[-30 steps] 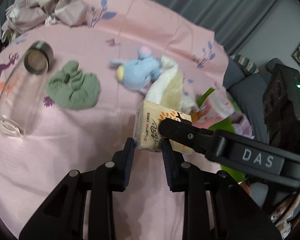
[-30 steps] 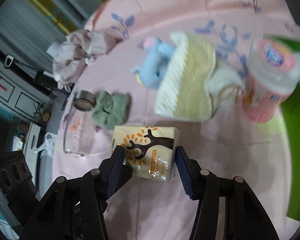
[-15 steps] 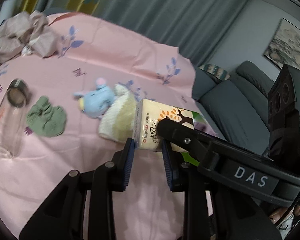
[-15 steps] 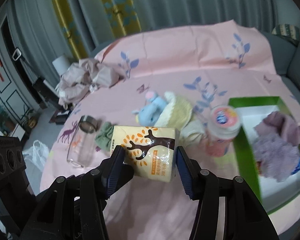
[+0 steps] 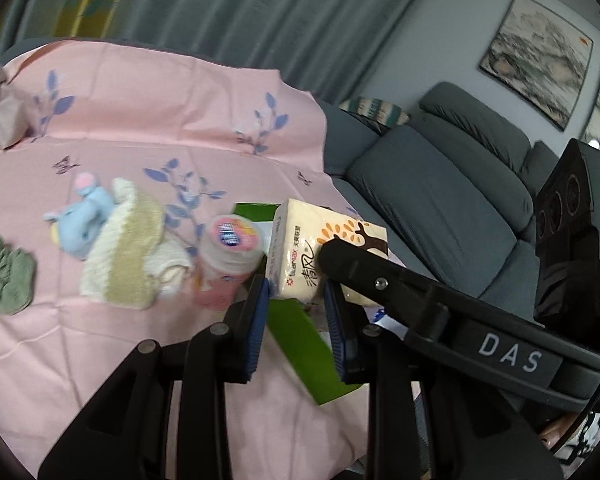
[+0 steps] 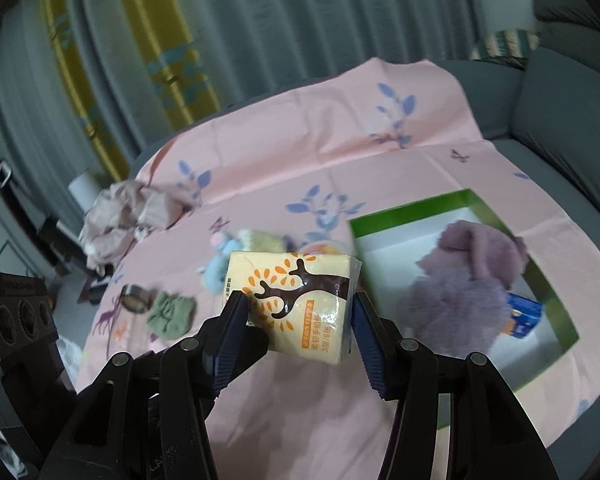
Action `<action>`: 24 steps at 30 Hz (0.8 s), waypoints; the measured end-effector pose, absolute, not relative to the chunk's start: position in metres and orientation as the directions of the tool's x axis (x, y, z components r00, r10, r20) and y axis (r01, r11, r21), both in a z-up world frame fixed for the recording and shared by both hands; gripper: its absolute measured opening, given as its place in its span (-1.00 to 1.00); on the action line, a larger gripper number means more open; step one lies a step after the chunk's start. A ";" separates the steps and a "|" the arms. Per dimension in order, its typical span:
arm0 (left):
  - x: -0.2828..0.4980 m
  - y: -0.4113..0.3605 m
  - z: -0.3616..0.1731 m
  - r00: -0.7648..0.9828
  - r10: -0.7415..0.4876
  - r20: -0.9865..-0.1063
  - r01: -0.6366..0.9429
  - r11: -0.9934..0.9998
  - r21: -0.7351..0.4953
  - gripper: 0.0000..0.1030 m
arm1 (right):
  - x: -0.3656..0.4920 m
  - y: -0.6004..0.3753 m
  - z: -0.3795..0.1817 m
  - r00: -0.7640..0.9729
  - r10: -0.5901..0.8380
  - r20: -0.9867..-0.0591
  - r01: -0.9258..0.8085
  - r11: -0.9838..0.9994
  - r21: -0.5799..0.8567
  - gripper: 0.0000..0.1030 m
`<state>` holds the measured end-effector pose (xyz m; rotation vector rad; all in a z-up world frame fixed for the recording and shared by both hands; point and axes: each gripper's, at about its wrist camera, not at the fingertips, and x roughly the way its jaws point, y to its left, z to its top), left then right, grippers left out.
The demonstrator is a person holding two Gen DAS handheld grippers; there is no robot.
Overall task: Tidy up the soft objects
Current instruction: 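Carry the tissue packet into the green box and open the right tool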
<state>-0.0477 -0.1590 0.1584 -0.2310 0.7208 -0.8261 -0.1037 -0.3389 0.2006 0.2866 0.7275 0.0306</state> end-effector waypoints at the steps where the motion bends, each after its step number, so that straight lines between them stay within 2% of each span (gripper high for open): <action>1: -0.047 -0.165 0.158 0.449 -0.742 -0.498 0.597 0.664 -0.451 -0.51 | -0.105 -0.344 0.200 0.750 0.120 -0.650 0.085 0.958 0.274 0.09; 14: -0.037 -0.246 0.127 0.295 -0.734 -0.612 0.649 0.624 -0.436 -0.50 | -0.106 -0.424 0.168 0.689 0.051 -0.723 0.289 0.896 0.339 0.09; 24: -0.033 -0.288 0.089 0.227 -0.652 -0.723 0.635 0.662 -0.398 -0.51 | -0.094 -0.465 0.123 0.581 0.074 -0.810 0.396 0.844 0.361 0.09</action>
